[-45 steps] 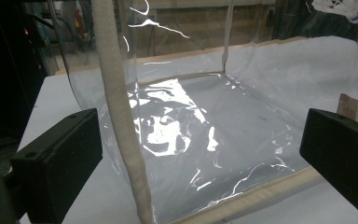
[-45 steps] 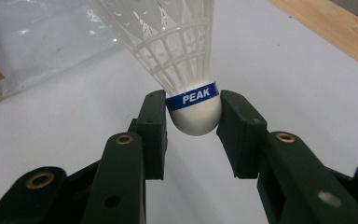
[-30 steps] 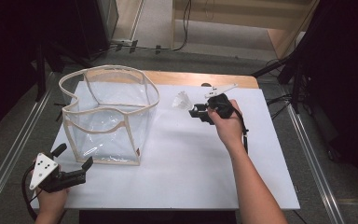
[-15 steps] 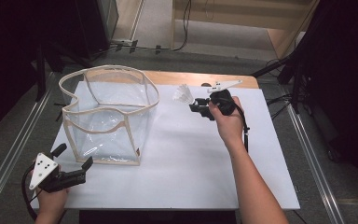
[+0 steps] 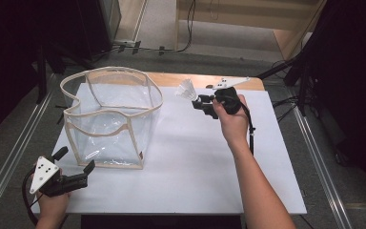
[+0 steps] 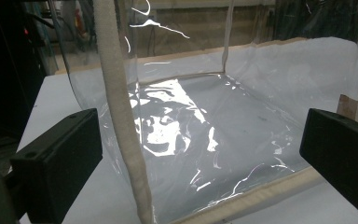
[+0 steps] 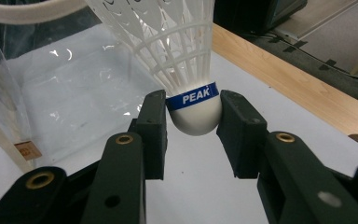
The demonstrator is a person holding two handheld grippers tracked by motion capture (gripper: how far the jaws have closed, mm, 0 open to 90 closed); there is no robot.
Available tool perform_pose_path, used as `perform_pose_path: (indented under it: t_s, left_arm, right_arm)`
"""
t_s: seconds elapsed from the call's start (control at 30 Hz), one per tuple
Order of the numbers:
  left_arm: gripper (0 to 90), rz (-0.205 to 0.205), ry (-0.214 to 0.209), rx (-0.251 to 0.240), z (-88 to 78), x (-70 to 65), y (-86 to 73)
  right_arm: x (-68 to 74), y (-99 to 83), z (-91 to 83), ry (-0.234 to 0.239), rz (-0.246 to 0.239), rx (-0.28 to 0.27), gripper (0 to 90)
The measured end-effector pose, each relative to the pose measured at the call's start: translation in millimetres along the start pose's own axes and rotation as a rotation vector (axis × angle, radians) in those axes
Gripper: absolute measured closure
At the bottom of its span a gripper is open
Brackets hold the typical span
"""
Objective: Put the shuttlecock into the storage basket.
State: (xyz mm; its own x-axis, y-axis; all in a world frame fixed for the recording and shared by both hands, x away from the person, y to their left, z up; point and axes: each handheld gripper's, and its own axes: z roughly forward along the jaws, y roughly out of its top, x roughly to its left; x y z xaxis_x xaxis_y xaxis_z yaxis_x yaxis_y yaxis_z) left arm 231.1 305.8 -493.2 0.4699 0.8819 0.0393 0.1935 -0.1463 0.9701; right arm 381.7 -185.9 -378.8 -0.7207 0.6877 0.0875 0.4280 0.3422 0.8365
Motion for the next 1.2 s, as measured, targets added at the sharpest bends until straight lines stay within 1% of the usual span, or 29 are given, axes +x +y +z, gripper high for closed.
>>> perform_pose_path:
  t_s: [0.3,0.4,0.6,0.87,1.2]
  left_arm:
    - [0.0,-0.001,0.000,-0.001,-0.1,0.0,0.0]
    - [0.0,-0.003,0.000,-0.002,0.1,-0.2,0.0]
    - [0.0,-0.003,0.000,-0.002,0.2,-0.1,0.0]
    - [0.0,-0.002,-0.001,-0.002,0.3,-0.2,0.0]
    - [0.0,-0.001,-0.001,-0.003,0.2,-0.4,0.0]
  right_arm:
    - [4.9,7.5,-4.2,0.002,0.000,-0.034,61.2]
    - [6.5,9.6,-5.1,0.010,0.002,-0.044,61.2]
    - [11.0,14.9,-7.1,0.012,-0.005,-0.058,61.2]
    - [17.8,23.2,-5.6,0.030,-0.015,-0.069,61.2]
    - [24.6,31.3,-4.5,0.046,-0.015,-0.091,61.2]
